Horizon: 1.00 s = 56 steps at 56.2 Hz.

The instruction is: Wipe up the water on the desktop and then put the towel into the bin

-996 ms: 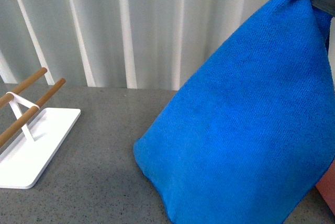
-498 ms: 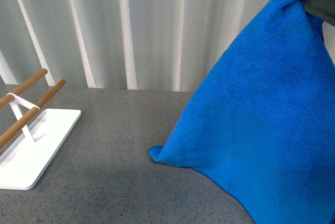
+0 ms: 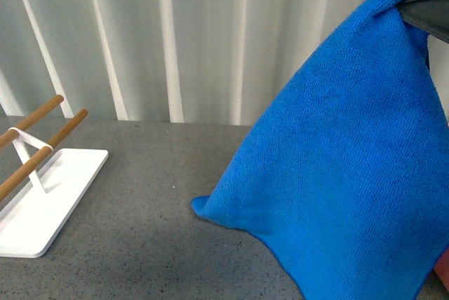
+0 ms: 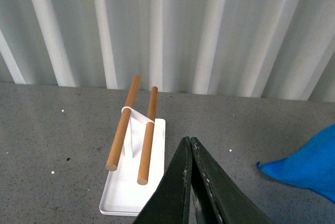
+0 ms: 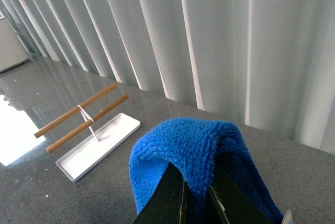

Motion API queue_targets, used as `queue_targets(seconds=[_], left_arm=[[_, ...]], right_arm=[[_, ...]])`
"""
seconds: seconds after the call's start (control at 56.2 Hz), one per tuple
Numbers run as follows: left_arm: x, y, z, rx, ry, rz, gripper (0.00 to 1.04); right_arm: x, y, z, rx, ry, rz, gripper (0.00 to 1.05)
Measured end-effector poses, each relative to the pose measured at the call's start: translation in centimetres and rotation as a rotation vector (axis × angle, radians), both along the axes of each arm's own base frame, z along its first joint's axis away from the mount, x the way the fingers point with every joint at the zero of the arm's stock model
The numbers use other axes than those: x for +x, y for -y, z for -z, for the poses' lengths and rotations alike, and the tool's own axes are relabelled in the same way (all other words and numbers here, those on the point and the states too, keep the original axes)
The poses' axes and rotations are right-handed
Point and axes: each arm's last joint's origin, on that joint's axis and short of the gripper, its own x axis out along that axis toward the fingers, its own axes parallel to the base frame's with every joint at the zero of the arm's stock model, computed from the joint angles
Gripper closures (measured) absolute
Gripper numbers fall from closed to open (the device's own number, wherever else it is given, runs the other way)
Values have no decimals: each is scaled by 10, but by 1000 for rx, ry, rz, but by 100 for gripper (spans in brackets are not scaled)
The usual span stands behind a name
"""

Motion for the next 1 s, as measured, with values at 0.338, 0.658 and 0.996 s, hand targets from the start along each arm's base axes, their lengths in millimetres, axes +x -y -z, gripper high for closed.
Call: queue_targets(seconds=[0.338,0.658,0.996], left_arm=[[-15,15,7,-2,29,4,101],[-25,15,6,-2,34,2,101],[-31,15,7,-2,35,3,101]], right_arm=[[-3,-8,-2,-16,7,-8,101],[-5,-12,-4,-19,12,-10,101],[-5,-8,-4,-20,8,3,101]])
